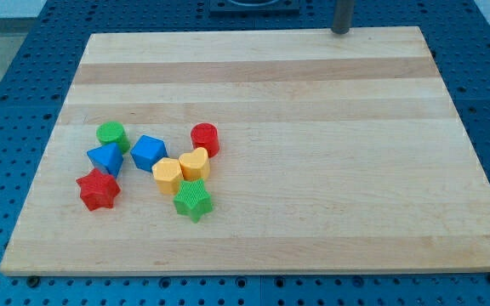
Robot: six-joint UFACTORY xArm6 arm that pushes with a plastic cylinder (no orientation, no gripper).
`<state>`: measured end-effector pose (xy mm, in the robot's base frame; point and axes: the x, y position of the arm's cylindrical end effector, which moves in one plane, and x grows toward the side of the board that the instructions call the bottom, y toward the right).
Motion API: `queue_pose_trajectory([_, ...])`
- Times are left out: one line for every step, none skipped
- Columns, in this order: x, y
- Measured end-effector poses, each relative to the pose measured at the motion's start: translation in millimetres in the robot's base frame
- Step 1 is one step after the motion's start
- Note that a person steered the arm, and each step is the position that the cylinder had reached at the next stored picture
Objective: Slide the green circle right and up a bit
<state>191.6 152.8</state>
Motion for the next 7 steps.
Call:
queue_pose_trajectory([0.0, -0.1])
queue_pose_trajectory([0.0, -0.1])
queue_pose_trajectory([4.4, -6.7])
queue_pose_trajectory([18.6, -51.3])
queue_pose_trajectory([49.7, -121.2])
queue_pose_trajectory([88.6, -177.5])
queue_pose_trajectory([97.9, -218.8])
